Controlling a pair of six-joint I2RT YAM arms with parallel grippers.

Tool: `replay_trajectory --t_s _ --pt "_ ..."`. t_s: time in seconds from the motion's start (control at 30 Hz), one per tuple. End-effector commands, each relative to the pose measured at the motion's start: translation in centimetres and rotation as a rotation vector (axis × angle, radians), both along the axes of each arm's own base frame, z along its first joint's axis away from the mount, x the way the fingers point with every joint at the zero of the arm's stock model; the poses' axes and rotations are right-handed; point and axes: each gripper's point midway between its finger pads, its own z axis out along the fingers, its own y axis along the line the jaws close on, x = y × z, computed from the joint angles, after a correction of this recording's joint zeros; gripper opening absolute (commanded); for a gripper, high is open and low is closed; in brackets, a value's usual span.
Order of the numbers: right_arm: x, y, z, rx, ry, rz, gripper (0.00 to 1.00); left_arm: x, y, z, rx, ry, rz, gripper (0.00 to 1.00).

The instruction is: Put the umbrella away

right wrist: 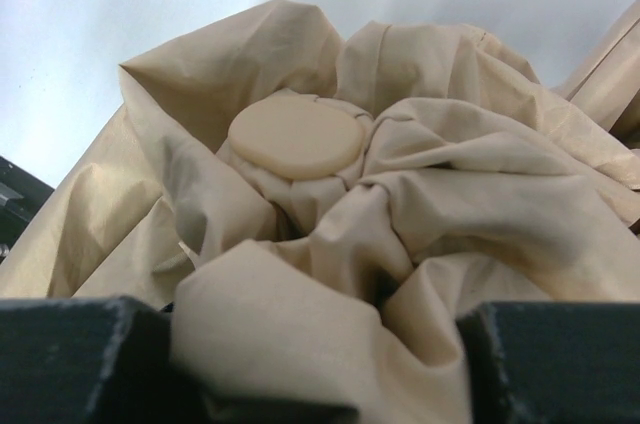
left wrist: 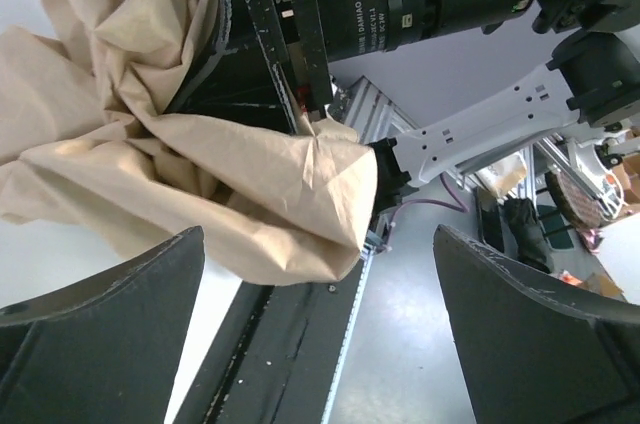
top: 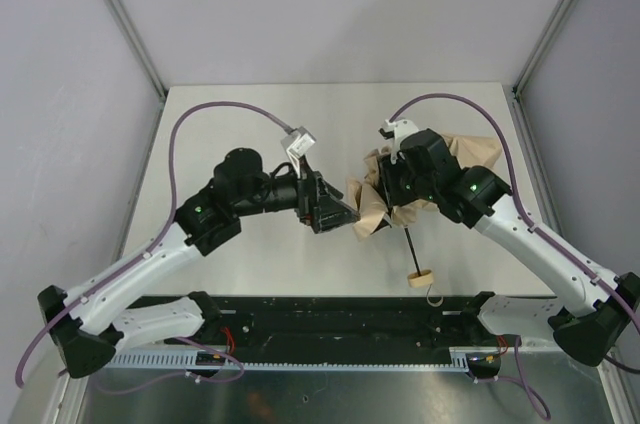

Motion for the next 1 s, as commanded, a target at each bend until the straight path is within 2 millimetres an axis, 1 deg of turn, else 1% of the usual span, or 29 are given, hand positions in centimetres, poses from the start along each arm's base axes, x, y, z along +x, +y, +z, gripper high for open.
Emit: replay_trajectory --t_s 0.0,0.13,0.17,0.2,0.23,0.3,0.37,0.43,0.47,0.53,0.6,0.7,0.8,0.97 --pt "0.5 1.7 3.7 0.089 -0.086 0.032 0.0 -0.6 -2.0 -1.3 -0.003 0.075 -0.045 0.99" --pt "-0.2 1.7 3.9 0.097 -0.075 0.049 0.0 -0.2 -2.2 -3.1 0.037 0.055 -0.045 0.98" --pt "-0.3 1.6 3.9 0.101 -0.074 0.054 0.0 -0.3 -2.2 -3.5 0.046 0.051 -0.054 0.95" --pt "-0.5 1.6 4.0 0.105 -0.07 0.06 0.0 -0.4 -2.2 -4.0 0.054 0.049 -0.066 0.89" --pt "-0.7 1.7 4.0 0.117 -0.061 0.075 0.0 -0.6 -2.3 -4.4 0.062 0.052 -0.079 0.81" --pt "-1.2 2.0 4.0 0.144 -0.032 0.111 0.0 -1.0 -2.3 -5.3 0.079 0.059 -0.107 0.63" --pt "-1.9 2.4 3.7 0.171 0.006 0.168 0.0 -1.3 -2.1 -6.1 0.099 0.054 -0.123 0.4" --pt "-2.5 2.5 3.2 0.193 0.051 0.217 0.0 -1.3 -1.3 -7.1 0.127 0.036 -0.109 0.13" --pt "-2.8 2.5 2.8 0.201 0.08 0.24 0.0 -1.1 -0.8 -7.8 0.148 0.026 -0.088 0.07" --pt "-3.3 2.3 1.8 0.21 0.147 0.27 0.0 -1.1 0.4 -9.2 0.188 0.008 -0.058 0.02" --pt "-3.5 2.2 0.4 0.203 0.206 0.276 0.0 -1.3 1.3 -11.1 0.228 0.006 -0.04 0.0" --pt "-3.7 2.8 -1.8 0.209 0.279 0.292 0.0 -1.5 2.5 -14.5 0.295 0.027 -0.02 0.0" --pt "-3.4 3.7 -4.2 0.208 0.34 0.313 0.0 -1.1 3.8 -17.5 0.366 0.034 0.034 0.0" --pt "-2.5 4.8 -8.8 0.18 0.441 0.321 0.04 -0.7 5.6 -21.3 0.46 0.061 0.104 0.0"
